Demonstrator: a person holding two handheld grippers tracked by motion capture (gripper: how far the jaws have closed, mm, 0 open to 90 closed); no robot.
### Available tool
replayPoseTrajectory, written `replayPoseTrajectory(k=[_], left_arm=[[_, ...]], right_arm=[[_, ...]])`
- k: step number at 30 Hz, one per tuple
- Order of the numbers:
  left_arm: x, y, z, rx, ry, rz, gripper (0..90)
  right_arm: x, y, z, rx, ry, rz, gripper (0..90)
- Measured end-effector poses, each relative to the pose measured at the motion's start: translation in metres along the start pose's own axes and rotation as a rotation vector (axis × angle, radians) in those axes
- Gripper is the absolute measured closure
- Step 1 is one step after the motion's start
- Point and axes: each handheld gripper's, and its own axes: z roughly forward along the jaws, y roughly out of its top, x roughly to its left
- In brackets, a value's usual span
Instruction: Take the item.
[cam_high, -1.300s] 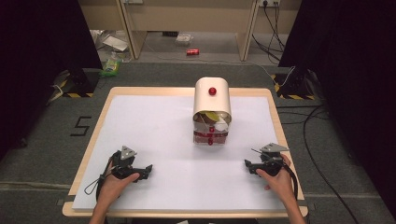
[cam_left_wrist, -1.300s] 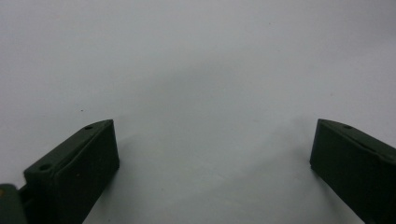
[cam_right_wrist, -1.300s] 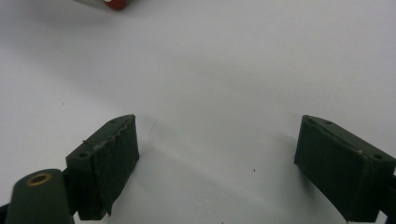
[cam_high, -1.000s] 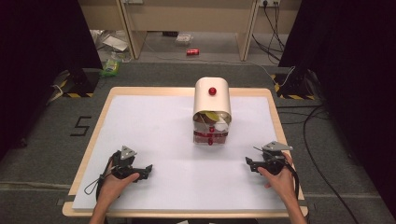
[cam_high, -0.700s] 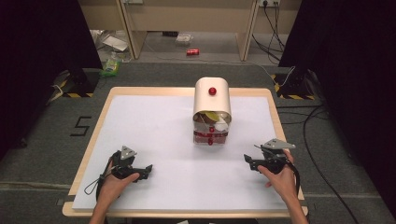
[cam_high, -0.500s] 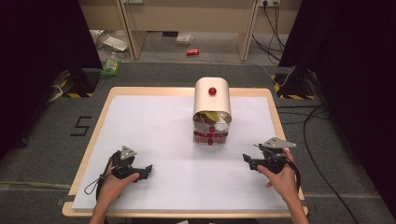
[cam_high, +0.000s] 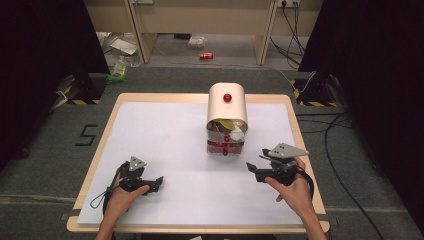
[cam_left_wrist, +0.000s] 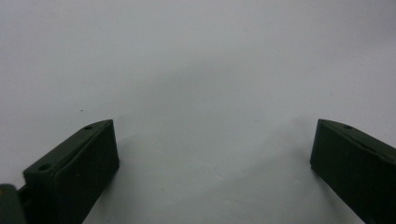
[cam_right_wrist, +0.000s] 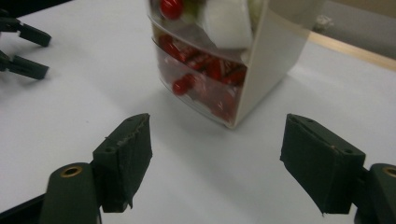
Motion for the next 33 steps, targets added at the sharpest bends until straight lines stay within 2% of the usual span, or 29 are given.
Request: replayPoseTrajectory(k=[3, 20, 29, 33], left_arm=[[0.000, 0.000, 0.000, 0.000, 0.000, 0.001, 0.5], [0.000, 0.000, 0.000, 0.001, 0.002, 0.003, 0.2], [0.000, 0.000, 0.000, 0.001, 0.002, 0.002, 0.2], [0.000, 0.000, 0.000, 0.001, 0.002, 0.002, 0.2]], right_arm=[[0.007, 0.010, -0.001, -0.019, 0.010, -0.019, 26.3], [0.020, 0.040, 0.004, -0.065, 0.040, -0.066, 29.0], [0.023, 0.053, 0.009, -0.085, 0.042, -0.079, 29.9], [0.028, 0.061, 0.016, -0.087, 0.038, -0.107, 30.1]])
